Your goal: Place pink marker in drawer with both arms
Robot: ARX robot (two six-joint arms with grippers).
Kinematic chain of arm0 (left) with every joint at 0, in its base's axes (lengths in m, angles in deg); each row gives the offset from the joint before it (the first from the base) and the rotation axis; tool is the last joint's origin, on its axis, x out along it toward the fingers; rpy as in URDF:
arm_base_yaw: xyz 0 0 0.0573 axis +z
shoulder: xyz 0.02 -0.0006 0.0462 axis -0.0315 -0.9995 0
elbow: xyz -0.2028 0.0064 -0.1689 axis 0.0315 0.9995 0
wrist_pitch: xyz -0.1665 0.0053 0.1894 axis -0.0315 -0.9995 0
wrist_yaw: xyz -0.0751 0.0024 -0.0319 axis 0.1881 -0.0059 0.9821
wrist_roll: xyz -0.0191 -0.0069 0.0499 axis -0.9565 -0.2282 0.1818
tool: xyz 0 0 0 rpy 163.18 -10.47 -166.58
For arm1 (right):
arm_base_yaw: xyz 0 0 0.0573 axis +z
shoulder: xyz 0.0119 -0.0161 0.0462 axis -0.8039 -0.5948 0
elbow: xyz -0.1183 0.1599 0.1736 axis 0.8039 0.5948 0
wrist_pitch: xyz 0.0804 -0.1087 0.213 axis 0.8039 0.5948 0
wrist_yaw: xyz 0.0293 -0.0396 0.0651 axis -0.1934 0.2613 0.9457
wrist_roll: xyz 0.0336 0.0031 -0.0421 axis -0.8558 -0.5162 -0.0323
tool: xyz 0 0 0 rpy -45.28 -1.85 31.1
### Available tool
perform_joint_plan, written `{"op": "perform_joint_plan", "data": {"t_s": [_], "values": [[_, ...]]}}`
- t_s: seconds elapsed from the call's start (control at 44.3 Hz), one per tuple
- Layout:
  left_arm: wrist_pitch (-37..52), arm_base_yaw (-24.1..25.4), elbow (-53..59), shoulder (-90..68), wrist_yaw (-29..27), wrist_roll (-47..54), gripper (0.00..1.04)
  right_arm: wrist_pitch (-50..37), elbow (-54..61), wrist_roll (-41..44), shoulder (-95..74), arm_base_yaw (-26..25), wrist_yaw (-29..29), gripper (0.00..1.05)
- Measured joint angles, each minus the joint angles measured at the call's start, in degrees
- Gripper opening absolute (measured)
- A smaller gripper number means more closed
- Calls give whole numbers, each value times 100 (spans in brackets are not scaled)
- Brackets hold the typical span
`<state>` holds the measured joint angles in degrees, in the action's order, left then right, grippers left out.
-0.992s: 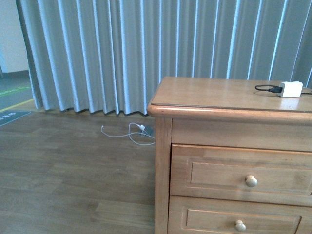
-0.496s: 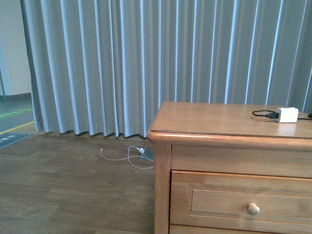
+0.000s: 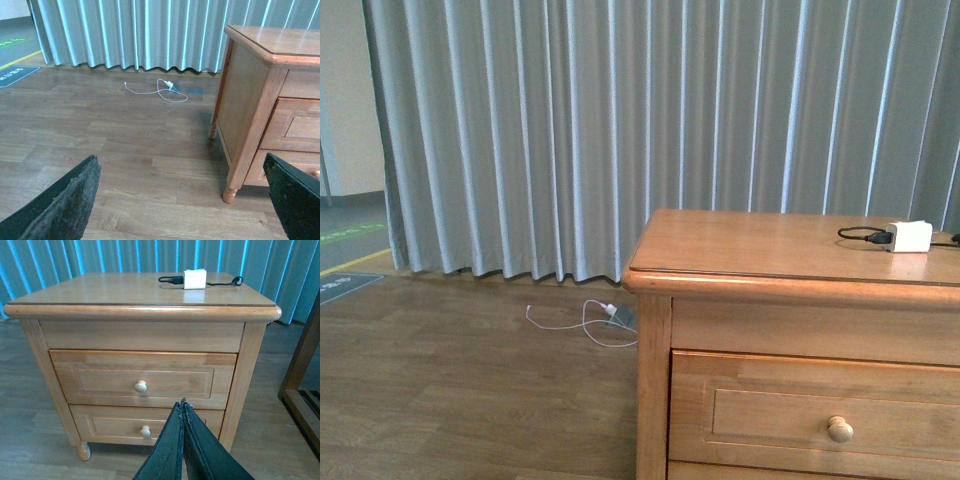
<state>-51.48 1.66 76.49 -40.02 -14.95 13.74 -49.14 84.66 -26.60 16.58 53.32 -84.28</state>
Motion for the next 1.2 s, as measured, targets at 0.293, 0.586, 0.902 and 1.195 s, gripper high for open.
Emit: {"op": "perform_joint_plan", "data": {"t_s": [0.293, 0.586, 0.902, 1.195], "values": [[0, 0, 0, 0, 2, 0, 99, 872, 0, 0, 922, 2, 0, 1], [0, 0, 0, 0, 0, 0, 99, 1381, 0, 0, 1427, 2, 2, 1], [-2, 0, 0, 0, 0, 0, 99, 2417, -4, 4, 2422, 2, 2, 1], [-2, 0, 0, 0, 0, 0, 99, 2417, -4, 11, 2428, 2, 2, 18]]}}
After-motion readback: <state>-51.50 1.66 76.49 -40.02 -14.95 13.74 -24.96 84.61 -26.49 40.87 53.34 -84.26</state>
